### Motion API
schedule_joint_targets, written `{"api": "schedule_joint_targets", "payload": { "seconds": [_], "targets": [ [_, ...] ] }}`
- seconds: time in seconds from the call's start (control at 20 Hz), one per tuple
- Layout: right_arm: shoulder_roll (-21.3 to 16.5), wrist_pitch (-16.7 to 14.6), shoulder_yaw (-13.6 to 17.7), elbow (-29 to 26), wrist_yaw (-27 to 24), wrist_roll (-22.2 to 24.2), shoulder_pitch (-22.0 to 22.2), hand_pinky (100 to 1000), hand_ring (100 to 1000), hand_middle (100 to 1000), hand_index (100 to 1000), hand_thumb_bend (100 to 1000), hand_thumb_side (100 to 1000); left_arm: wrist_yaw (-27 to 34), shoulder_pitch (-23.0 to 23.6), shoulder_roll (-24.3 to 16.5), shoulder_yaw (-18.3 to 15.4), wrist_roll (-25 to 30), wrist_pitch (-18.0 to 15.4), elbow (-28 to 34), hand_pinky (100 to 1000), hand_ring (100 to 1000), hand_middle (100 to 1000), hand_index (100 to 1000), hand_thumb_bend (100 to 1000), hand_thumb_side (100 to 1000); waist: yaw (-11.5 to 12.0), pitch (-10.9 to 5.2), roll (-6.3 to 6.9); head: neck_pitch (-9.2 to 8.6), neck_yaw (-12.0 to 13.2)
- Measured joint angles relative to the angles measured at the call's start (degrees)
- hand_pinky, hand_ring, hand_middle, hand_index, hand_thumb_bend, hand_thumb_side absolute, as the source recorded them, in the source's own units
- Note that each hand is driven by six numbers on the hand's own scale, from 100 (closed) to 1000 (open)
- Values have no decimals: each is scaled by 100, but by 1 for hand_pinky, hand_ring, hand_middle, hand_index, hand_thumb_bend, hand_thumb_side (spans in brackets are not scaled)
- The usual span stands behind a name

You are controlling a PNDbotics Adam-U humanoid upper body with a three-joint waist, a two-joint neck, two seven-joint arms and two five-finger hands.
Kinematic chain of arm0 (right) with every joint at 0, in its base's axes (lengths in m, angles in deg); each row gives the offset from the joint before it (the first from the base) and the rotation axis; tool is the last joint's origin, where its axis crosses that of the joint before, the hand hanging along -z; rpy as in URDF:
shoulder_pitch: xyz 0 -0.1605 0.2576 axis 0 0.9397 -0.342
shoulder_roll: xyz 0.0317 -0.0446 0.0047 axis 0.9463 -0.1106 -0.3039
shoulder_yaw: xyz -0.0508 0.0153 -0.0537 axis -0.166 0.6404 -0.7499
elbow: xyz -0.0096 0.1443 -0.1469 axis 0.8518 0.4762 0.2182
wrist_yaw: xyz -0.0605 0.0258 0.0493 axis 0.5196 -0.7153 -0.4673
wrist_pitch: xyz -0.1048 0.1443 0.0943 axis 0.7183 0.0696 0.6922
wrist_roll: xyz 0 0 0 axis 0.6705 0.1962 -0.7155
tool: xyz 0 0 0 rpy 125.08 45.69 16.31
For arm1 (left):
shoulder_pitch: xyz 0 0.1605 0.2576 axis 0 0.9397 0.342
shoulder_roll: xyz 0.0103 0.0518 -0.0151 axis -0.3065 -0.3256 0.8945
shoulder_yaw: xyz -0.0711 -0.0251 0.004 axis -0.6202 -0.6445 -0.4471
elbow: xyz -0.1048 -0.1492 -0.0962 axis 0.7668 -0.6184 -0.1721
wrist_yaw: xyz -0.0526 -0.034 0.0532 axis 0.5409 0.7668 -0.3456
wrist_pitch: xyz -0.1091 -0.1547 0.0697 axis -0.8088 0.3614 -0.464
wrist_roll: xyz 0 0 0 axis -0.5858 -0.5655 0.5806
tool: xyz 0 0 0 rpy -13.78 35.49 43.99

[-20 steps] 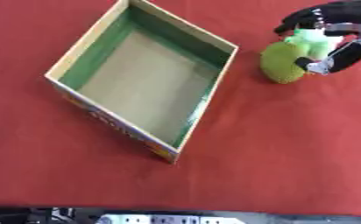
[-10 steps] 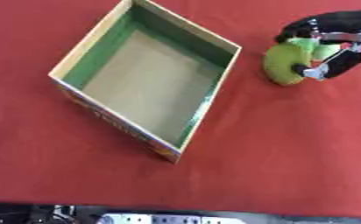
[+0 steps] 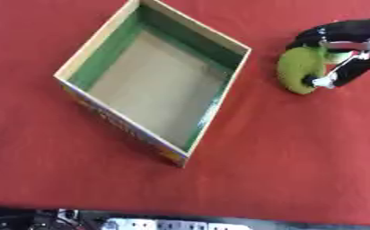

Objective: Pick up objects on the table and place them in the box.

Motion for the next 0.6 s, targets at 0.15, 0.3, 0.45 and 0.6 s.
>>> {"api": "schedule_joint_targets", "payload": {
  "seconds": [0.15, 0.3, 0.45, 0.6],
  "targets": [
    [28, -37, 11, 42, -69, -37, -19, 916, 997, 543, 757, 100, 393, 3, 0, 0, 11, 4, 4, 0, 846, 786, 706, 891, 151, 724, -6, 0, 0, 0, 0],
    [54, -70, 50, 43, -385, -70, -20, 890, 962, 496, 716, 100, 312, 3, 0, 0, 25, 6, 5, 0, 846, 787, 705, 890, 149, 724, -16, 0, 0, 0, -3],
    [58, -54, 76, -40, -807, -77, 10, 868, 932, 465, 686, 100, 305, 3, 0, 0, 26, 6, 5, 0, 846, 786, 705, 889, 148, 727, -24, 2, 0, 0, -48],
    [29, 9, 76, -268, -1182, -107, 84, 851, 913, 446, 670, 100, 292, 3, 1, 0, 26, 6, 6, 0, 846, 786, 704, 888, 145, 729, -28, 2, 0, 0, -140]
  ]
}}
